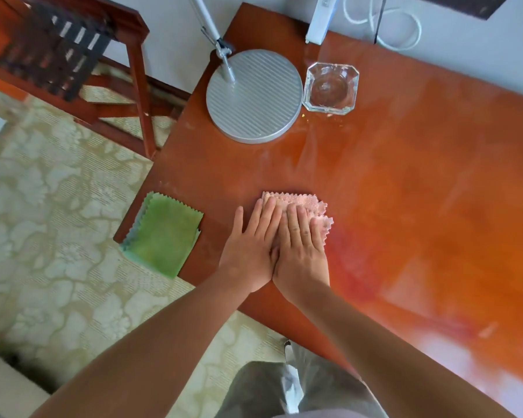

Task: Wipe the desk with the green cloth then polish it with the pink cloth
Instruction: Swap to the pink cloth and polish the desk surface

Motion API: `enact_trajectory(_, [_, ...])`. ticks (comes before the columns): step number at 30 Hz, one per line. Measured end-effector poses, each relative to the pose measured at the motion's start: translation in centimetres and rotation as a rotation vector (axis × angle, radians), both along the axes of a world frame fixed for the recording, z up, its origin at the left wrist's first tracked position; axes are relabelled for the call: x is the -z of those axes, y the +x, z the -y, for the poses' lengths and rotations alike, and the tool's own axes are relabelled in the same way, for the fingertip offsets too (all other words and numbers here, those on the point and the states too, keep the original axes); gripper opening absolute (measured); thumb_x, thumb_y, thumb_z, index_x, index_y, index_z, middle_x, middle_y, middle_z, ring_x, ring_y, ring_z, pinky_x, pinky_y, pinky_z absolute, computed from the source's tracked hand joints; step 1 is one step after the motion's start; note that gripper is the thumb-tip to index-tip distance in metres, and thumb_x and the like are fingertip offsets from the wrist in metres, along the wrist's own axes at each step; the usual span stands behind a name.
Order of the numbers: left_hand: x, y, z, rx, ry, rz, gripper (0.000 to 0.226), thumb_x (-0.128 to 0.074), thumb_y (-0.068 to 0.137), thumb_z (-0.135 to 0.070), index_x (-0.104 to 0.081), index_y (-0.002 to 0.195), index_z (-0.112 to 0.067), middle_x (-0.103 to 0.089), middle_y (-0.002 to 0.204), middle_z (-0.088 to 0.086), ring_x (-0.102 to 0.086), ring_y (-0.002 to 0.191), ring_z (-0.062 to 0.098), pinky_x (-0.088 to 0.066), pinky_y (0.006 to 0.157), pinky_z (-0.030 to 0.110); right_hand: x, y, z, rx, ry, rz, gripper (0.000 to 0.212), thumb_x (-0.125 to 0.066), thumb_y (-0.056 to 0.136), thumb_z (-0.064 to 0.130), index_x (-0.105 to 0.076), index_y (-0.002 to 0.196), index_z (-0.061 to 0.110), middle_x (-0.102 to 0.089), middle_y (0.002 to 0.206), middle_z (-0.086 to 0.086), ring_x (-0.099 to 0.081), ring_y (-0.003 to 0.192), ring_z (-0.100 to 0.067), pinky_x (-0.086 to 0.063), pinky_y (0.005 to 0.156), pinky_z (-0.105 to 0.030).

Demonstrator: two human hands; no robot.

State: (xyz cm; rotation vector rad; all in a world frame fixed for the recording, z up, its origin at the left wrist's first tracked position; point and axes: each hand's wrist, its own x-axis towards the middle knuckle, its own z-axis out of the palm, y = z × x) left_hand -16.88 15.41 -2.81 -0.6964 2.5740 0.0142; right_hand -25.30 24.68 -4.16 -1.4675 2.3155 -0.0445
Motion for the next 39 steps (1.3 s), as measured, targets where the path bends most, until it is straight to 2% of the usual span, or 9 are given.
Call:
enact_trajectory(4, [0.3,0.1,2.6,-0.035,-0.03,0.043,0.074,-0.009,0.105,-0.045,0.033,0.15,-0.003,0.034,0.161,0.018,0.027,0.151,0.034,0.007,0.12,0.062,-0.1,0.0,3.1,-0.015,0.011,0.025,0.065,-0.004,0.101,0.03,0.015,0.158,0.005,0.016,0.167,-0.013,0.023,0.152,-0.03,0.011,0.125,-0.047])
enact_trajectory(8, [0.8,0.4,5.3,-0.033,-0.037,-0.011,0.074,0.001,0.099,-0.044,0.039,0.144,0.0,0.031,0.161,0.021,0.024,0.152,0.036,0.005,0.12,0.062,-0.1,0.3,5.6,-0.001,0.02,0.026,0.064,-0.007,0.103,0.031,0.018,0.157,0.007,0.019,0.167,-0.012,0.024,0.152,-0.03,0.008,0.125,-0.048])
enact_trajectory(14, [0.6,-0.6,6.7,0.057,0.007,-0.021,0.079,-0.009,0.101,-0.041,0.043,0.139,0.003,0.033,0.158,0.023,0.02,0.152,0.039,0.002,0.123,0.058,-0.2,0.0,6.0,0.056,0.046,0.025,0.064,-0.004,0.101,0.032,0.022,0.155,0.01,0.018,0.168,-0.009,0.021,0.154,-0.025,0.006,0.126,-0.044])
enact_trajectory(17, [-0.1,-3.3,7.5,0.109,0.008,0.012,0.078,-0.014,0.105,-0.042,0.036,0.145,0.002,0.03,0.161,0.022,0.022,0.152,0.037,0.001,0.123,0.057,-0.1,-1.8,6.3,0.141,0.025,0.035,0.063,-0.007,0.103,0.035,0.019,0.156,0.014,0.016,0.168,-0.005,0.022,0.153,-0.02,0.011,0.126,-0.04])
enact_trajectory(20, [-0.1,-7.1,8.2,0.154,-0.013,0.022,0.076,-0.017,0.108,-0.043,0.029,0.151,0.0,0.029,0.162,0.021,0.023,0.152,0.037,0.0,0.123,0.057,-0.2,-5.2,6.9,0.195,0.025,0.011,0.065,-0.004,0.101,0.038,0.011,0.16,0.015,0.012,0.17,-0.004,0.017,0.155,-0.018,0.005,0.127,-0.04])
enact_trajectory(28, [0.2,-16.1,6.6,0.177,-0.016,-0.021,0.07,-0.01,0.108,-0.042,0.023,0.154,-0.003,0.026,0.164,0.018,0.019,0.153,0.036,-0.002,0.123,0.057,-0.6,-13.5,5.1,0.297,0.027,-0.026,0.061,-0.018,0.107,0.033,0.003,0.162,0.017,0.007,0.17,0.0,0.011,0.156,-0.014,0.006,0.127,-0.035])
enact_trajectory(35, [0.0,-13.7,1.8,0.261,0.023,-0.055,0.069,-0.011,0.108,-0.041,0.022,0.156,-0.004,0.027,0.164,0.019,0.021,0.153,0.035,-0.003,0.124,0.057,-0.8,-9.8,-0.3,0.403,-0.002,0.004,0.062,-0.016,0.106,0.032,0.004,0.162,0.013,0.011,0.169,-0.003,0.016,0.155,-0.017,0.009,0.126,-0.035])
enact_trajectory(39, [0.0,-10.3,0.2,0.299,0.066,-0.059,0.07,-0.012,0.108,-0.043,0.022,0.156,-0.005,0.027,0.164,0.018,0.022,0.153,0.035,-0.001,0.123,0.057,-0.7,-6.0,-2.2,0.43,-0.01,0.007,0.062,-0.024,0.107,0.029,0.005,0.16,0.012,0.012,0.167,-0.004,0.017,0.154,-0.02,0.006,0.127,-0.039])
